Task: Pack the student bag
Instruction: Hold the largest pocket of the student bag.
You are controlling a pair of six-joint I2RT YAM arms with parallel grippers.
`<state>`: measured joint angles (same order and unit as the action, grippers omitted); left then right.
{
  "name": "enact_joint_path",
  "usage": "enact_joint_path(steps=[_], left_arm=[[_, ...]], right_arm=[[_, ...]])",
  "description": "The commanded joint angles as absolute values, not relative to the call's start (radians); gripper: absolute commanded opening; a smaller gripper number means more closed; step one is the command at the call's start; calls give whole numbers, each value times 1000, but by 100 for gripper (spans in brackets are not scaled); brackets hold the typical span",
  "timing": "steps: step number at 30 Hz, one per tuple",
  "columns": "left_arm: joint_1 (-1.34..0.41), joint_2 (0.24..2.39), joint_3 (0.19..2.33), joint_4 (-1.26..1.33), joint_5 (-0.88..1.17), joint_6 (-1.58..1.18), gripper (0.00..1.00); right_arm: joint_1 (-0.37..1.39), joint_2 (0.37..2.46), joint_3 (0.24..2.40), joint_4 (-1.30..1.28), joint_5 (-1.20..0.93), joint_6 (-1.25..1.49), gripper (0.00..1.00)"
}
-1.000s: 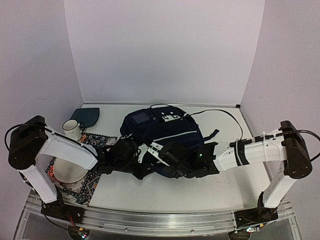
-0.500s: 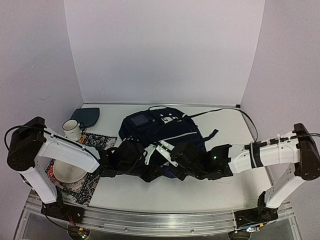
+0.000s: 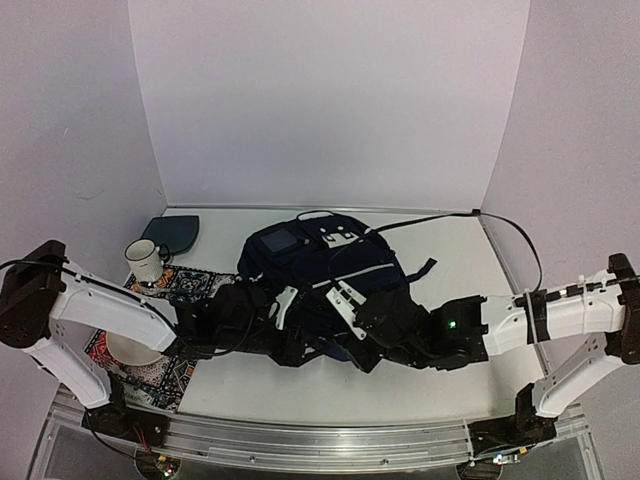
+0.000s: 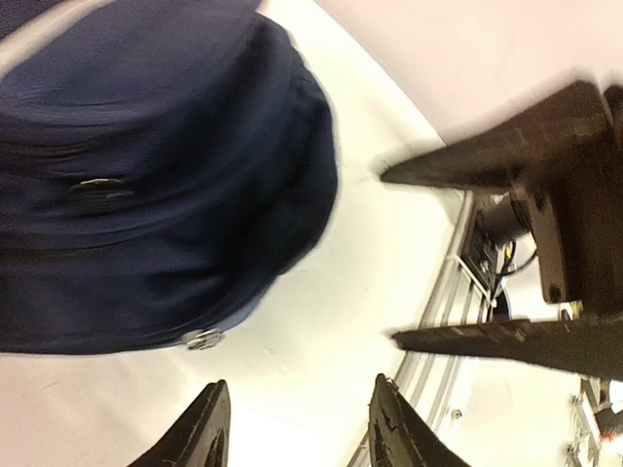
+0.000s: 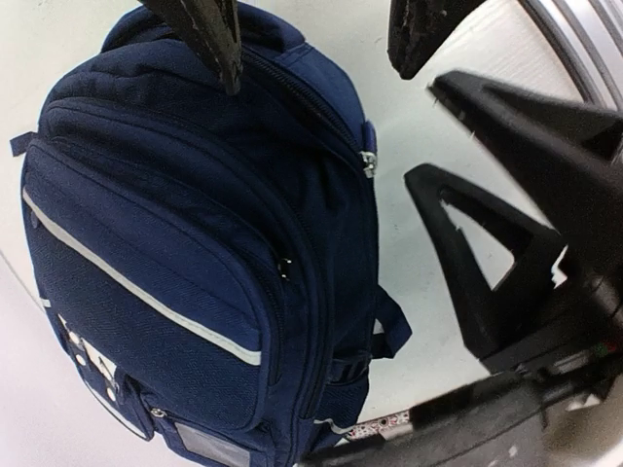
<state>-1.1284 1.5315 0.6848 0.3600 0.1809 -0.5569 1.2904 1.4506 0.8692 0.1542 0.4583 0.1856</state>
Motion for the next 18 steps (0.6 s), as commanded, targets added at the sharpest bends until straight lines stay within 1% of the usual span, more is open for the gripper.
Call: enact_joint_path(steps=[1,7,12,18], left_arm=[[-1048,1439,624,397,182,-639,55],[-932,1427,584,397,224,-761,70],[-873,1476,593,397,246,-845,81],[-863,1562,669,399,275,-871,83]], right_arm=[[1335,1435,877,131,510,331,57],[1368,1479,903,108,576,512,67],[1374,1555,945,100,574,644,68],[1375,1686,1023,96,580,747,66]])
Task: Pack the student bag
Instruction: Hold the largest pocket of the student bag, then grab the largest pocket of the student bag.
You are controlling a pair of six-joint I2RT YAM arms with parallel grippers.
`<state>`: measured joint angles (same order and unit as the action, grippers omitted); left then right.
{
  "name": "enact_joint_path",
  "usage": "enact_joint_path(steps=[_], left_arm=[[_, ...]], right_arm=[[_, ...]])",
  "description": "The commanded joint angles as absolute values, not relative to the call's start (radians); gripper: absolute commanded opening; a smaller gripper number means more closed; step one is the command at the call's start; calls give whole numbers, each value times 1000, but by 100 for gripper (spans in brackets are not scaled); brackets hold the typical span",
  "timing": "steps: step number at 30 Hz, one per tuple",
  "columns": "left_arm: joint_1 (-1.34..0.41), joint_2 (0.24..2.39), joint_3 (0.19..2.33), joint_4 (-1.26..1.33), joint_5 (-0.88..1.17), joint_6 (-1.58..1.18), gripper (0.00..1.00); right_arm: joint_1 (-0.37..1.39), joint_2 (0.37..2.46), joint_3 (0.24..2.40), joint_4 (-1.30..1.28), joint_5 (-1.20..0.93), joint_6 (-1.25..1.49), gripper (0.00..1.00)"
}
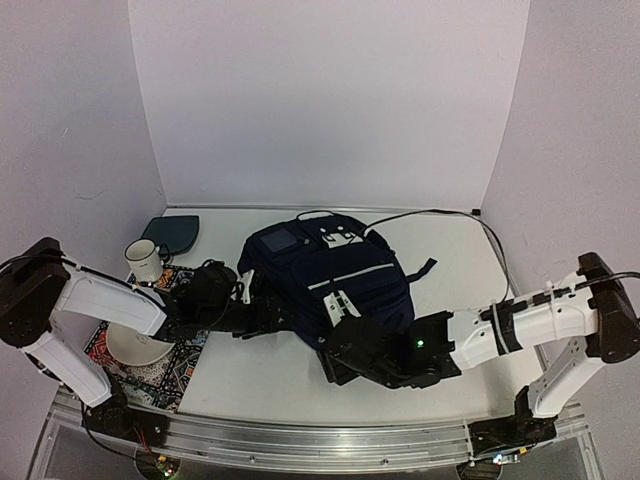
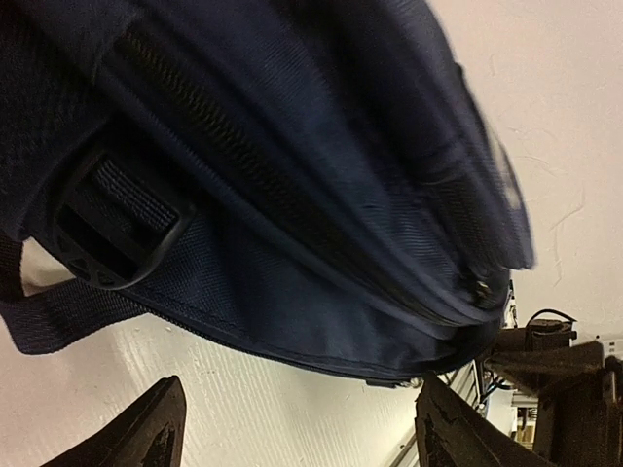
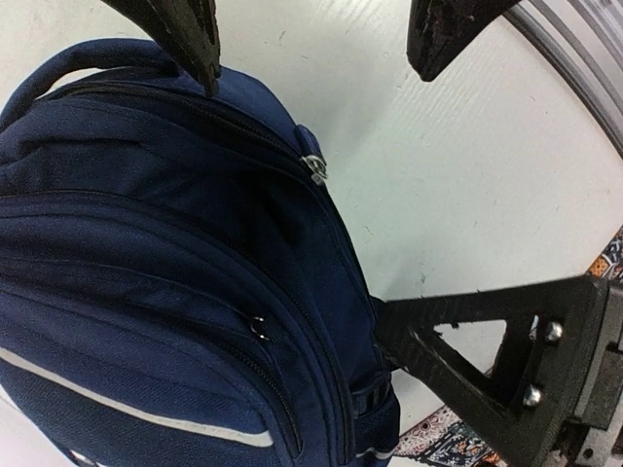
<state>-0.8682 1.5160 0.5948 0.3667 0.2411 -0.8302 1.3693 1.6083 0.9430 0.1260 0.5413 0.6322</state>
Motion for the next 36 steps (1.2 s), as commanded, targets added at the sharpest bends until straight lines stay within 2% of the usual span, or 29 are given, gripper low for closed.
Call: enact_joint_path(steps=[1,5,14,23,30,36], left_arm=[[-860,1576,678,399,275,-872,83],[-856,1621,708,400,285,-875,82],[-856,1667,732,413,316,-879,77],[-858,1683,729,436,332,-893,76],[-859,1699,734,446,337,-901,72],[-859,1716,738,448,322,-903,64]], right_arm=[[1375,1707,1038,94,587,760,66],[1374,1771,1073,91,642,813,64],[1330,1897,1163,91,703,865,49],[1316,1976,1197,92,811,913,47],[1307,1966,1192,90,753,898,17],[1308,1888,1137,84,641,879,3]])
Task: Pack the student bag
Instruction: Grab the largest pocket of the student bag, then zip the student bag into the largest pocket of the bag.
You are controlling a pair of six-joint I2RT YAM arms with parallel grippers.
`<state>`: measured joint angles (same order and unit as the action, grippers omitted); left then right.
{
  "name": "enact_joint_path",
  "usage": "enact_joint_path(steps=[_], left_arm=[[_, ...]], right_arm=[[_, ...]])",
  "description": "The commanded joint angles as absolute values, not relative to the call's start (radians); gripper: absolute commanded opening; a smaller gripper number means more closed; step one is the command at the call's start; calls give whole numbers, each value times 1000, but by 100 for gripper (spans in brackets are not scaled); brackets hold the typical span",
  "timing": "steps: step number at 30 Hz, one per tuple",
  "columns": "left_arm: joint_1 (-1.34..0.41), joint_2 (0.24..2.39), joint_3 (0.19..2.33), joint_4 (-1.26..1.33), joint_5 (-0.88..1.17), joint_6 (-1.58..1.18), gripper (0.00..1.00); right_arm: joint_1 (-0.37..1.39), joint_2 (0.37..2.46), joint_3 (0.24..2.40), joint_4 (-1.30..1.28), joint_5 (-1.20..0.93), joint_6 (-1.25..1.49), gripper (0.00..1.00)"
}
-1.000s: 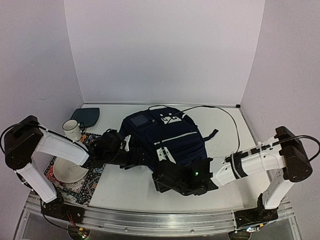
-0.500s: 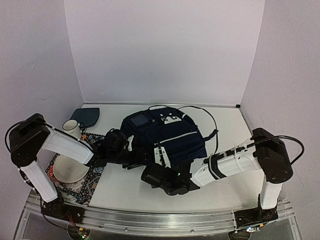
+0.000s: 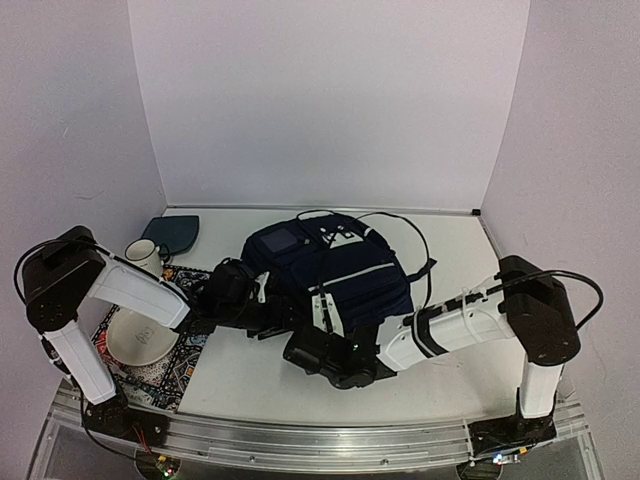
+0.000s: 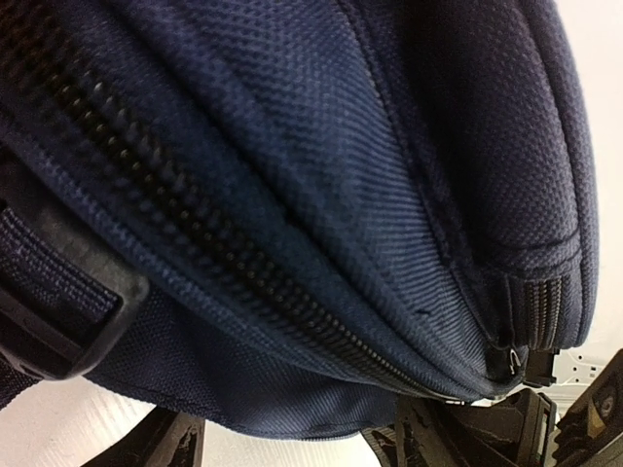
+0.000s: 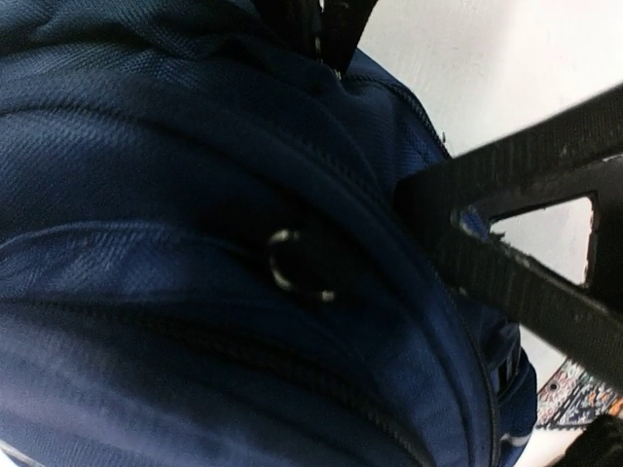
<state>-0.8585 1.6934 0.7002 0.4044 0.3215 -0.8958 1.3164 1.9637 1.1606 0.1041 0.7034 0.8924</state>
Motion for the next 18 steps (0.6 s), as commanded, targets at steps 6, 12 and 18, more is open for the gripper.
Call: enact_joint_path(steps=[6,12,18], left_arm=[[-858,1742,743,448,308,-907,49],[-852,1769,748,448,281,-905,26],[-843,1795,767,448,288,-904,0]], right_arm=[[1308,1813,1089,40,572,854,0],[1308,1750,1057,-54,536,821,0],[1308,1671,999,-115,522,801,0]])
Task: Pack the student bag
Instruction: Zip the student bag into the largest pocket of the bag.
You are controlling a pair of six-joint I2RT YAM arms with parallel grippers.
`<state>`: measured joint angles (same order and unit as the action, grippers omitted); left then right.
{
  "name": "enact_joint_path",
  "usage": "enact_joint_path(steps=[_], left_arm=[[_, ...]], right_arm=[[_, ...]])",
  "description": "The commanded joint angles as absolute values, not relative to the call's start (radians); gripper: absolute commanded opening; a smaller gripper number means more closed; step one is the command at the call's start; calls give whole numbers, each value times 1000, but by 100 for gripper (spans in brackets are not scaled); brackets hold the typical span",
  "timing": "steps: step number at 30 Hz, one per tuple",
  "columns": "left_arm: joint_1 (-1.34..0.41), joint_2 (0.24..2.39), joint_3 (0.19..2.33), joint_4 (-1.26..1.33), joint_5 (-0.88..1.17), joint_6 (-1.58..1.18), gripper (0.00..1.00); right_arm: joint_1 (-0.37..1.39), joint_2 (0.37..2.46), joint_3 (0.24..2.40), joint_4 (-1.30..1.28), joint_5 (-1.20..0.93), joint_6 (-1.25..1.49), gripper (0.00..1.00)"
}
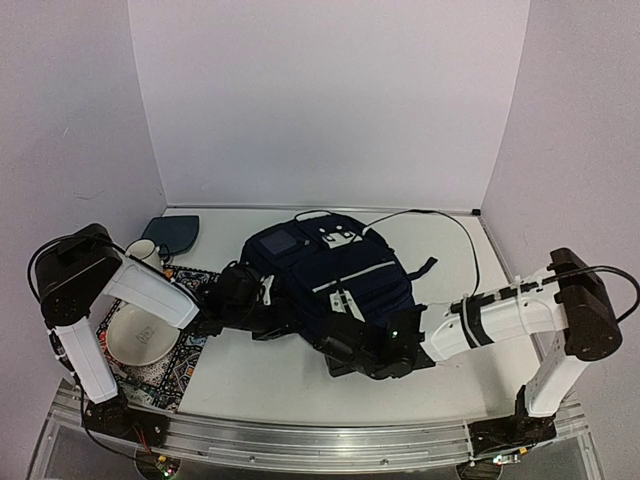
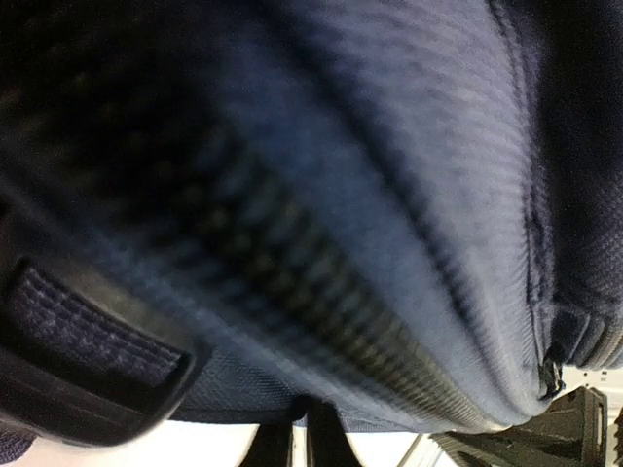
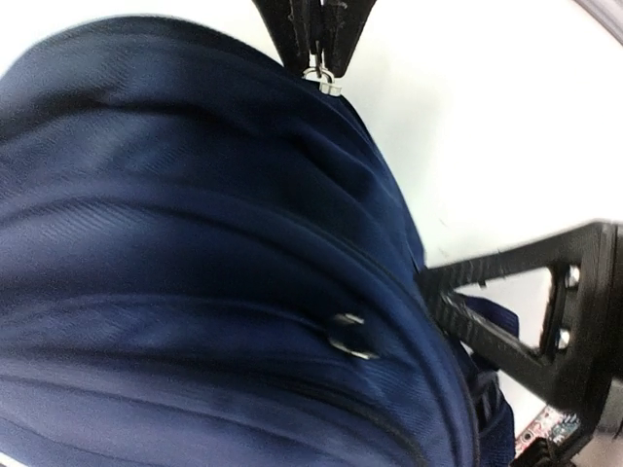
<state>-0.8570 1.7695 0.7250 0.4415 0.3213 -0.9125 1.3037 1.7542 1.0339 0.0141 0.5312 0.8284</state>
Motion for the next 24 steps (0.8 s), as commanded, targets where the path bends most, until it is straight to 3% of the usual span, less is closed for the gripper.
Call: enact_joint_path(steps=[1,14,24], left_arm=[[-843,1797,769,448,288,-903,0],[-664,1772,754,419,337,-832,0],[-550,1859,974,190,321,-685,0]], right_arm=[[1308,1663,995,-121,517,793,0],[1286,1457,881,-327,590,706,0],[1297,1678,1026,-53,275,588,0]])
